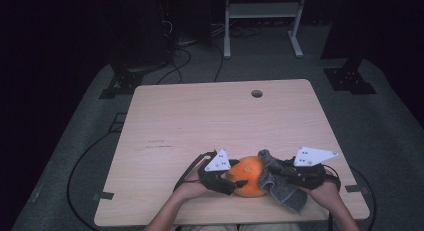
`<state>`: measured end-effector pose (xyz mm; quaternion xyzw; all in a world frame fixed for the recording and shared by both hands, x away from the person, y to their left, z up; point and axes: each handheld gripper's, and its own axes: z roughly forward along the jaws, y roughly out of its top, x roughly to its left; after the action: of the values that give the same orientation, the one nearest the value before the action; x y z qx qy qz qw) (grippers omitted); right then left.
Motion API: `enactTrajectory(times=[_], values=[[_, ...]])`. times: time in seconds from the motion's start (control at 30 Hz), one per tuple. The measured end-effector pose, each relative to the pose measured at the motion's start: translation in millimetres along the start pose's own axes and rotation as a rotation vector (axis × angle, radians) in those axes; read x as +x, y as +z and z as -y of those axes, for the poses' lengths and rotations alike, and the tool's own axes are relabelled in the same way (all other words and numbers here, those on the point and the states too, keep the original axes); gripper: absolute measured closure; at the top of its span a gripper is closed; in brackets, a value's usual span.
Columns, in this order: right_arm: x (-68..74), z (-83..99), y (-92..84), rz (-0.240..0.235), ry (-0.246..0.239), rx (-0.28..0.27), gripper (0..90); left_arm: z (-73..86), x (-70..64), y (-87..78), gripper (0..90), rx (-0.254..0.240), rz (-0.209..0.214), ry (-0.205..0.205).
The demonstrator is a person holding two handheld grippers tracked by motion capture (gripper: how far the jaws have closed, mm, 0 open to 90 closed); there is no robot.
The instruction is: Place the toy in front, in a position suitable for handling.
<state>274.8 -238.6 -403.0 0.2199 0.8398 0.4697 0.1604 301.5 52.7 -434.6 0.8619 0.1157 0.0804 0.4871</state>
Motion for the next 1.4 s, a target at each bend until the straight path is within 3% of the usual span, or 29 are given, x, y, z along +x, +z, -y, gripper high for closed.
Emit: enactTrajectory(times=[0.1, 0.23, 0.4, 0.5, 0.63, 0.7, 0.73, 0.8, 0.87, 1.03, 1.1, 1.17, 1.2, 1.27, 1.4], values=[[-7.1, 9.7, 3.1, -0.011, 0.032, 0.012, 75.6, 1.3, -0.1, -0.7, 30.8, -0.002, 0.000, -0.004], [-22.4, 24.9, -0.8, 0.020, 0.105, 0.045, 75.5, 2.3, 0.2, -0.3, 30.5, -0.004, 0.004, -0.005], [-18.7, 16.4, -2.8, -0.038, 0.104, -0.016, 75.4, 4.0, 2.0, -0.6, 27.9, -0.004, -0.001, -0.012], [-21.2, 23.8, 6.2, -0.042, 0.115, 0.021, 75.4, 5.9, 3.3, -1.1, 27.5, -0.009, -0.001, -0.025], [-30.3, 34.9, 6.1, 0.012, 0.148, 0.097, 75.4, 6.5, 3.2, -1.4, 27.2, -0.007, 0.003, -0.024], [-30.8, 36.3, 2.1, -0.008, 0.170, 0.070, 75.5, 6.5, 3.1, -0.4, 27.0, -0.008, 0.001, -0.028], [-30.0, 33.3, -0.3, -0.029, 0.174, 0.026, 75.5, 6.1, 2.8, 0.5, 26.9, -0.010, 0.001, -0.027], [-27.6, 28.2, -0.2, -0.059, 0.172, -0.011, 75.4, 5.8, 2.2, 1.4, 26.9, -0.009, 0.000, -0.024], [-26.0, 27.6, 5.8, -0.053, 0.153, 0.024, 75.4, 5.9, 2.0, 1.3, 26.9, -0.008, -0.002, -0.025], [-31.5, 38.8, 8.0, -0.018, 0.174, 0.092, 75.5, 6.9, 2.0, 1.2, 26.8, -0.015, -0.002, -0.028], [-31.0, 36.2, 2.0, -0.020, 0.178, 0.051, 75.5, 7.2, 2.5, 1.8, 26.7, -0.020, 0.000, -0.033], [-26.4, 26.1, -4.2, -0.060, 0.167, -0.029, 75.4, 6.8, 2.6, 2.4, 26.5, -0.019, 0.001, -0.033], [-23.8, 22.1, -4.3, -0.068, 0.155, -0.039, 75.5, 6.6, 2.7, 2.1, 26.5, -0.016, 0.000, -0.029], [-20.5, 20.4, 0.2, -0.082, 0.134, -0.019, 75.5, 6.5, 2.9, 0.9, 26.2, -0.012, 0.000, -0.025], [-24.1, 29.1, 4.9, -0.018, 0.131, 0.076, 75.5, 5.6, 2.6, 2.2, 26.4, -0.010, 0.002, -0.028]])
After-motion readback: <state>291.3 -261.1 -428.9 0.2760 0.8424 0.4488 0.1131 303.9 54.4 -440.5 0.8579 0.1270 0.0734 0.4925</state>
